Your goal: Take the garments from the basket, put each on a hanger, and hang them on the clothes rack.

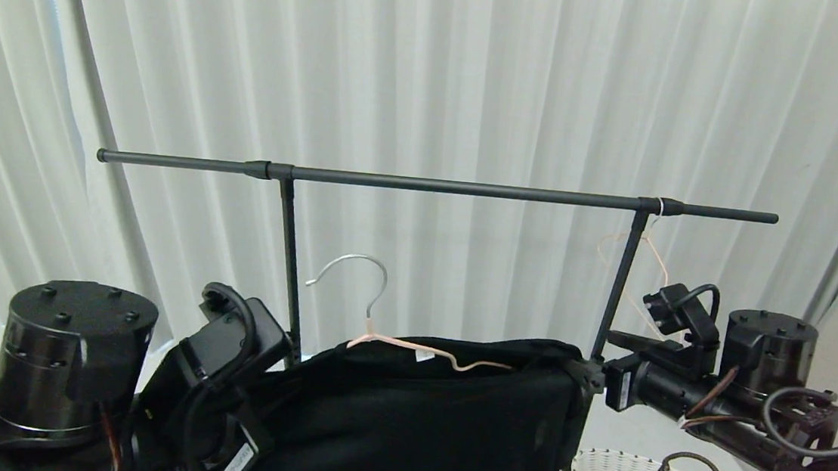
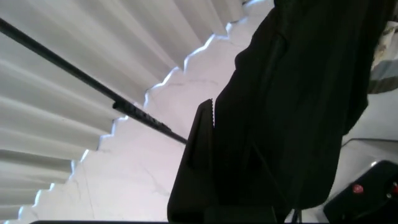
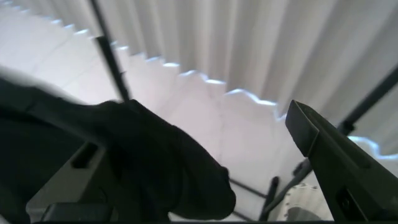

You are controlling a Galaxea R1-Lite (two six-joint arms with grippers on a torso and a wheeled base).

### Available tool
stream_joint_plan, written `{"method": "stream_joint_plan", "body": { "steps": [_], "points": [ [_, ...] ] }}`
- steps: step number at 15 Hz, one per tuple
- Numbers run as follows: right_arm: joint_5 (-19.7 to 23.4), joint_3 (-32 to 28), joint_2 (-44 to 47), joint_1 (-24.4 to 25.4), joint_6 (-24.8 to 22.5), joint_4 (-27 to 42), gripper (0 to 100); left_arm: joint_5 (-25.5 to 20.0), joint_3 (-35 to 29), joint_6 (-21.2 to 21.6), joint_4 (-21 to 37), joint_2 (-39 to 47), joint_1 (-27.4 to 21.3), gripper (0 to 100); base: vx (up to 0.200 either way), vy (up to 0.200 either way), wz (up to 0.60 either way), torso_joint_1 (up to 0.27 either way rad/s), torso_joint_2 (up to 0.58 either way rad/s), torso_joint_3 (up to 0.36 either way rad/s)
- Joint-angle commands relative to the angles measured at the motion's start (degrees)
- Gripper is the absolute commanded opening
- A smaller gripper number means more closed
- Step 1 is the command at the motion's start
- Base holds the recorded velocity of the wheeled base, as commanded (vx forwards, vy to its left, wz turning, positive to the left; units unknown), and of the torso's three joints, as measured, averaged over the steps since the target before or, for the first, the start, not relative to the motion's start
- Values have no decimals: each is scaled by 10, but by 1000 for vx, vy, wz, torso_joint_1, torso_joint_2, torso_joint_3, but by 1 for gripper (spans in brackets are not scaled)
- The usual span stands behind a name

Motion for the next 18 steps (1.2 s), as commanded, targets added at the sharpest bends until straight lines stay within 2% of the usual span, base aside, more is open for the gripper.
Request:
{"method": "stream_joint_plan", "body": {
  "steps": [1,2,3,7,10,13,15,18],
  "points": [
    [49,-10,-82,-10,0,58,100,0,1,-1,-32,47,-1,0,0,0,0,0,0,0],
    [82,-18,-121,-11,1,115,100,0,3,-1,-64,63,-3,0,0,0,0,0,0,0],
    [99,-28,-143,-14,2,149,100,-1,4,-2,-70,66,-10,0,0,0,0,0,0,0],
    [123,-79,-166,-22,4,226,100,-1,19,-3,-77,62,-29,0,0,0,0,0,0,0],
    [138,-91,-178,-12,-1,265,100,-15,27,-4,-112,62,-32,0,0,0,0,0,0,0],
    [143,-102,-203,44,-30,326,100,-100,58,1,-160,65,-32,0,0,0,0,0,0,0],
    [178,-115,-216,101,-92,381,100,-114,64,1,-162,66,-32,0,0,0,0,0,0,0],
    [191,-167,-211,175,-132,474,100,-128,63,2,-163,63,-49,0,0,0,0,0,0,0]
  ]
}}
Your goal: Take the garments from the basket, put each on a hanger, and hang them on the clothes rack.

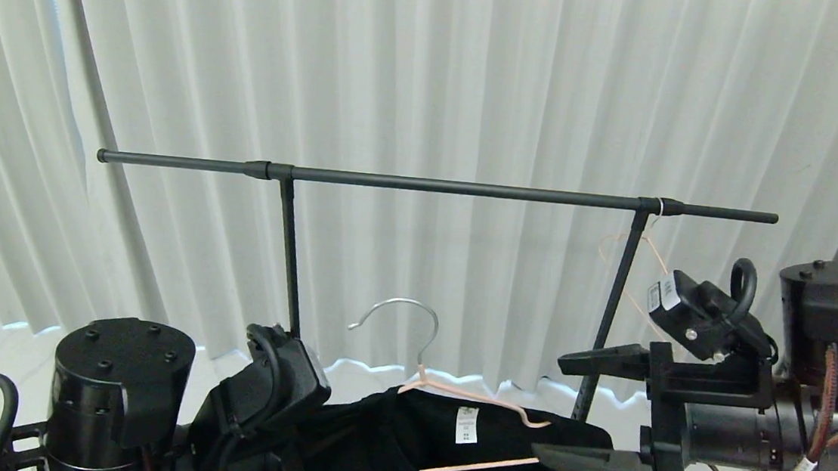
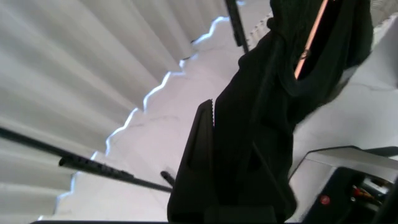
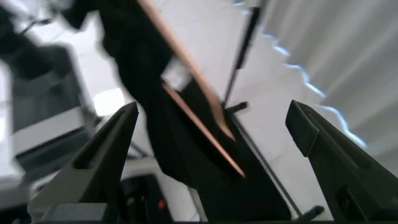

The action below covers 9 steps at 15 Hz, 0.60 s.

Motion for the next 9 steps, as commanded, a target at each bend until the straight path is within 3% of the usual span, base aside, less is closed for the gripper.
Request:
{"method": "stream_joint_plan", "body": {
  "steps": [1,4,8,9],
  "points": [
    [2,-37,13,46,-25,40,100,-3,0,1,0,-1,-22,0,0,0,0,0,0,0],
    [1,-47,61,52,-121,104,100,-3,-3,1,-2,-2,-55,0,0,0,0,0,0,0],
    [-10,-47,90,53,-134,119,100,-3,-2,1,-26,1,-57,0,0,0,0,0,0,0],
    [-32,-49,90,53,-134,125,100,-3,-3,1,-26,0,-57,0,0,0,0,0,0,0]
  ]
}}
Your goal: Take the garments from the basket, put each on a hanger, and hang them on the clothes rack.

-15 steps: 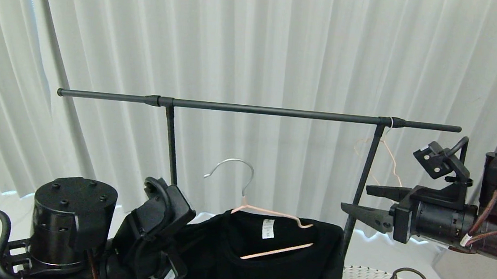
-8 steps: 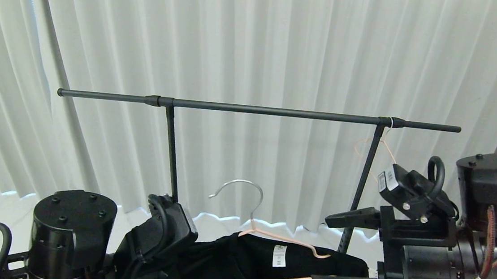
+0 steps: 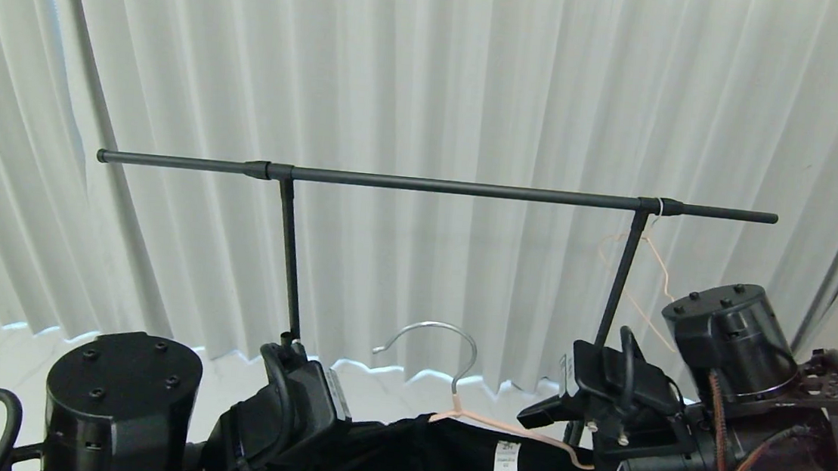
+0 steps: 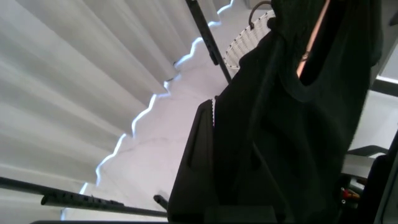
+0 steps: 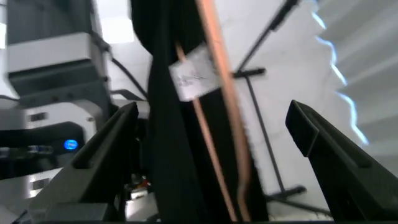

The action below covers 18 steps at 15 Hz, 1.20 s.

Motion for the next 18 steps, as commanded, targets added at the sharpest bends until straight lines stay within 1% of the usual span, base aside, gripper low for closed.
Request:
{"method": "stream_joint_plan", "body": {
  "steps": [1,6,7,11,12,15,16,18],
  "points": [
    [-17,-3,18,0,1,3,100,0,-1,0,-1,0,0,0,0,0,0,0,0,0],
    [-22,-9,24,0,1,3,100,1,-1,0,-1,1,-5,0,0,0,0,0,0,0],
    [-32,-9,29,0,1,1,0,1,-1,0,-1,1,-9,0,0,0,0,0,0,0],
    [-65,-9,37,-1,3,-19,0,1,-1,-1,-1,1,-11,0,0,0,0,0,0,0],
    [-65,-9,37,-2,2,-28,0,1,-1,-1,-1,1,-11,0,0,0,0,0,0,0],
    [-64,-3,34,-3,-2,-89,0,5,-1,0,-1,1,-11,0,0,0,0,0,0,0],
    [-63,-1,33,-3,-8,-111,0,7,-1,-1,-1,4,-11,100,0,0,0,0,0,0],
    [-61,4,33,-5,-34,-138,0,9,-7,-1,-1,6,-10,100,0,0,0,0,0,0]
  ]
}}
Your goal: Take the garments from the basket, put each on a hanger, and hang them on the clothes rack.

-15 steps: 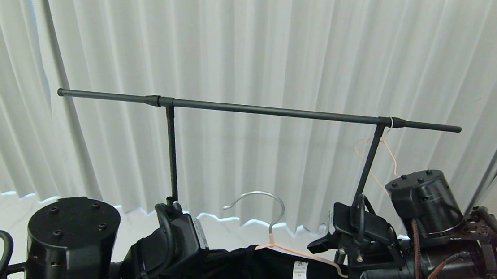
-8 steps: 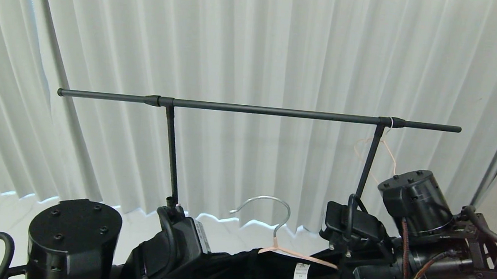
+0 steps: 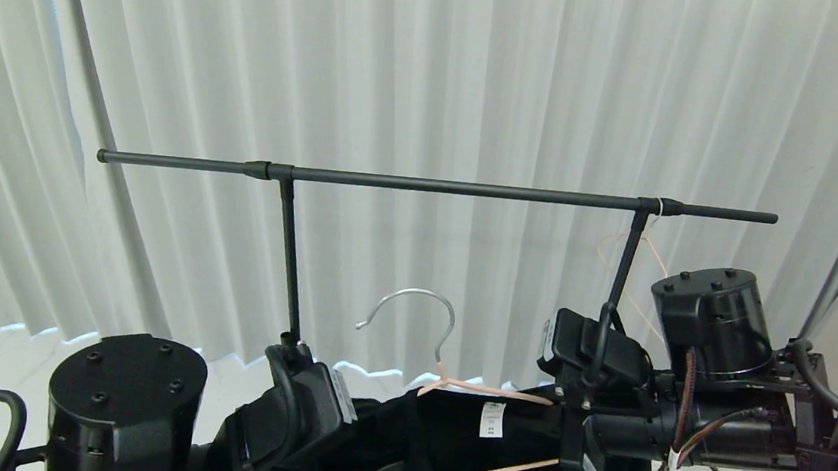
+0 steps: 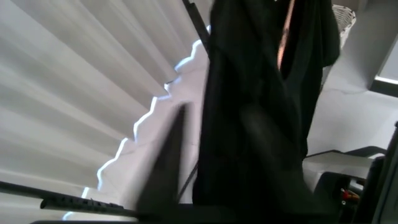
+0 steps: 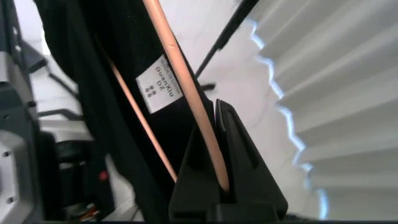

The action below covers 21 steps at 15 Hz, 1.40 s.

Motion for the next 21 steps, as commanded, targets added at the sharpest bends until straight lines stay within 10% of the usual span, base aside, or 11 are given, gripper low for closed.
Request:
{"method": "stream_joint_plan", "body": {
  "steps": [1,12,21],
  "points": [
    [1,5,-2,-12,-30,-28,0,10,-3,-1,1,1,1,100,0,0,0,0,0,0],
    [20,39,-32,-160,-93,-66,0,47,88,-7,-1,-127,70,100,0,0,0,0,0,0],
    [33,39,-92,-137,-91,-65,0,-6,101,-16,-2,-27,154,100,0,0,0,0,0,0]
  ]
}}
